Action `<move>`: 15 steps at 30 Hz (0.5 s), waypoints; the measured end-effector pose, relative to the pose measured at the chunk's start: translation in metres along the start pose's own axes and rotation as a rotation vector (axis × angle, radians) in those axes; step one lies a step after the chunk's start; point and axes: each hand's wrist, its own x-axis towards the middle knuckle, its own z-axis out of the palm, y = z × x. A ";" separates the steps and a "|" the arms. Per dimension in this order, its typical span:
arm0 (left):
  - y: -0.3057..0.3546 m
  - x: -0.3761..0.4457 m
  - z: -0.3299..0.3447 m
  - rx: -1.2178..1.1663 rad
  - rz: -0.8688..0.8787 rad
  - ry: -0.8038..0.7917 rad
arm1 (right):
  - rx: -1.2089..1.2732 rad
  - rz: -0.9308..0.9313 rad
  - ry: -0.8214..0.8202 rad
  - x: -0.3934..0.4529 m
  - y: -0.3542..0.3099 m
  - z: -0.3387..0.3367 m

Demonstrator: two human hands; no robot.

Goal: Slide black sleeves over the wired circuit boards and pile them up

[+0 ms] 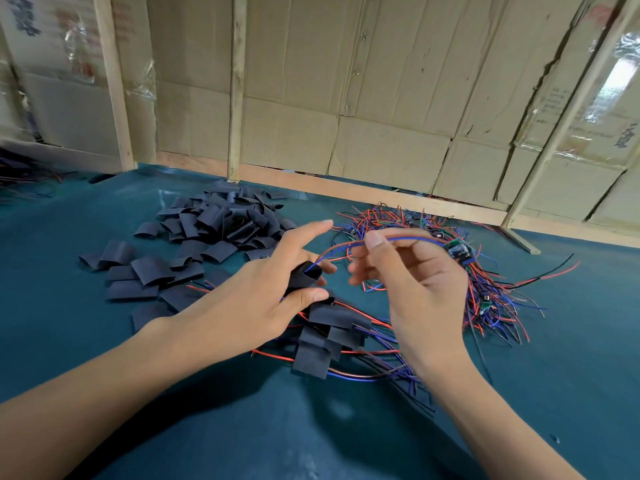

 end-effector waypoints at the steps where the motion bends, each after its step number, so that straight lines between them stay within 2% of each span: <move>1: 0.000 0.000 0.000 0.012 0.001 0.017 | 0.020 0.001 0.010 0.001 -0.001 -0.001; 5: 0.001 0.001 -0.002 0.023 -0.010 0.074 | 0.108 0.046 -0.016 0.004 -0.003 -0.003; 11: 0.010 0.000 -0.004 0.088 -0.004 0.023 | -0.189 0.118 -0.177 -0.011 0.015 0.006; 15: 0.012 0.001 -0.005 0.122 0.014 -0.004 | -0.130 0.178 -0.175 -0.011 0.014 0.007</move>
